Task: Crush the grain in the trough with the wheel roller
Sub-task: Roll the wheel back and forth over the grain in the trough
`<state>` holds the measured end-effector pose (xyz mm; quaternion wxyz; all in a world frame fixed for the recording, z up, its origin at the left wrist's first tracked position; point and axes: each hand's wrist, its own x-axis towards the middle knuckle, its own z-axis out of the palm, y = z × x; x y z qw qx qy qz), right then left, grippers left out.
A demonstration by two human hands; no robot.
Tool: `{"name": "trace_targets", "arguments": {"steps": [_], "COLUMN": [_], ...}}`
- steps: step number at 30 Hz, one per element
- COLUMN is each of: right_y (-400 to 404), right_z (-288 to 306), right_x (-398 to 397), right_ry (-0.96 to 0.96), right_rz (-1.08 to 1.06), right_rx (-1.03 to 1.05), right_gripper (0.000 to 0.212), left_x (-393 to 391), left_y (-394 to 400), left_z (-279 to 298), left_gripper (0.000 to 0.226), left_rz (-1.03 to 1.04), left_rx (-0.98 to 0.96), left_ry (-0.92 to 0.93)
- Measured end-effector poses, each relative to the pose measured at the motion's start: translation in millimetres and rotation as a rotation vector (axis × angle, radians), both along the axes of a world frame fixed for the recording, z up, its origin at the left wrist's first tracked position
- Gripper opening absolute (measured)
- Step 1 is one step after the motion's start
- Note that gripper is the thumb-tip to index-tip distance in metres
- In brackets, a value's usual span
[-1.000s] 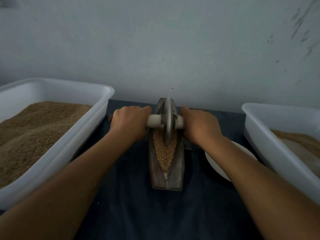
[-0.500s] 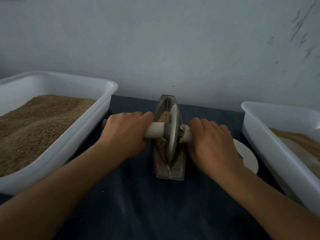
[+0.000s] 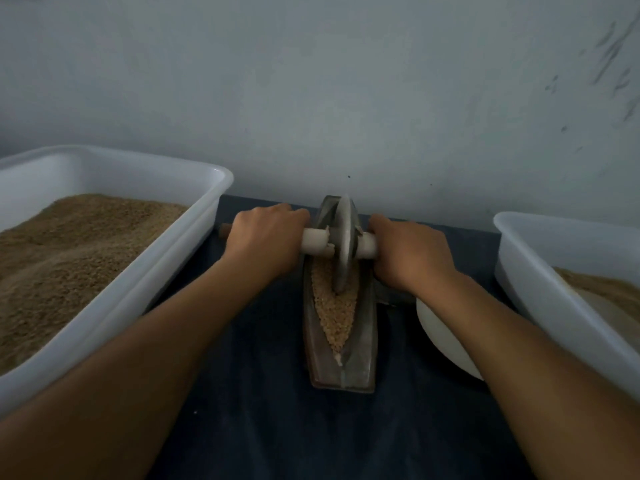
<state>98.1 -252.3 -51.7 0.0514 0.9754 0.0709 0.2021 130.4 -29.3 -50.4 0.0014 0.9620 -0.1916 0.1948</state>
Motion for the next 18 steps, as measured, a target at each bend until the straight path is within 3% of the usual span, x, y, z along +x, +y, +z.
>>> {"name": "trace_targets", "arguments": {"steps": [8, 18], "right_y": [-5, 6], "right_z": [9, -4], "right_x": [28, -23], "right_ry": [0.058, -0.127], "right_rz": [0.022, 0.037], "right_rx": [-0.044, -0.06], "right_gripper": [0.025, 0.026], "left_x": [18, -16], "left_y": [-2, 6], "left_z": [3, -1], "left_gripper": [0.024, 0.033], "left_rz": [0.01, 0.022], "left_rx": [-0.023, 0.026], "left_ry": [0.099, 0.065]}}
